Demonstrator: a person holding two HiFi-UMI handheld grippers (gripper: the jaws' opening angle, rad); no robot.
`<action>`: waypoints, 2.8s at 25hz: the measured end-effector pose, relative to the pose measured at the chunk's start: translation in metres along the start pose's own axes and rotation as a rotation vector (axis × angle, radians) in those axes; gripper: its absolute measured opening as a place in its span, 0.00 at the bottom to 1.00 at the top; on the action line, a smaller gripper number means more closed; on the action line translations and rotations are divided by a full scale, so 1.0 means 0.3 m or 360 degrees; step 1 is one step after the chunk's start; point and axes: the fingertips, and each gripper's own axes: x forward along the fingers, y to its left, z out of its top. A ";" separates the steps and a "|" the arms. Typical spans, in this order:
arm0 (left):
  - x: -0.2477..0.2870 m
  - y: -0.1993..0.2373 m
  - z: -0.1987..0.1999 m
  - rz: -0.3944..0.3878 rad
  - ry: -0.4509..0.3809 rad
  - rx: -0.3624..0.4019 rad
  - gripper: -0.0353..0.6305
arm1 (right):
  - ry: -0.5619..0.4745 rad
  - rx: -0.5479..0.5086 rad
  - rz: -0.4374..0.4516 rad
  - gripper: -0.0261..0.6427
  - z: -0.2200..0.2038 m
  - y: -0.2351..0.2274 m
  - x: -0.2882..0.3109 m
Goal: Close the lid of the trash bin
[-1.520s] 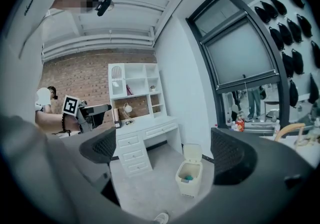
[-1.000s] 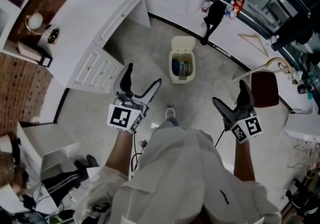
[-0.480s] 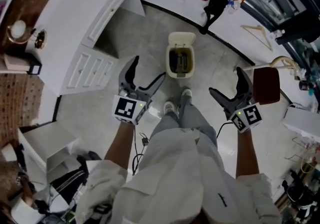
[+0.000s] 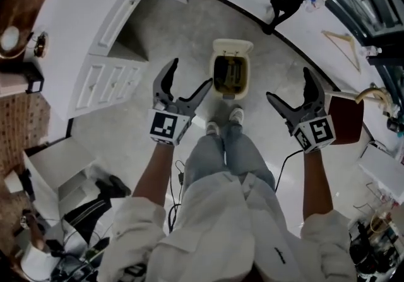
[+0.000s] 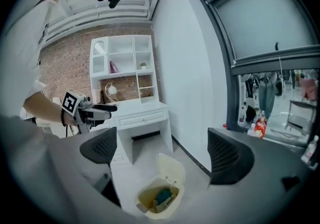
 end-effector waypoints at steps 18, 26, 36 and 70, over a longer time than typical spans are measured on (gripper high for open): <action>0.469 0.160 -0.678 -0.0051 0.0124 -0.0014 0.60 | 0.0101 0.0009 0.0011 0.77 -0.576 -0.248 0.537; 0.602 0.199 -0.886 -0.0090 0.0181 0.0014 0.57 | 0.0148 0.0005 0.0023 0.76 -0.750 -0.288 0.689; 0.713 0.256 -1.034 -0.0139 0.0250 0.0107 0.51 | 0.0218 0.0000 0.0004 0.67 -0.883 -0.320 0.810; 0.815 0.240 -1.079 -0.0201 0.0238 0.0270 0.20 | 0.0319 -0.0177 -0.0163 0.20 -0.979 -0.356 0.912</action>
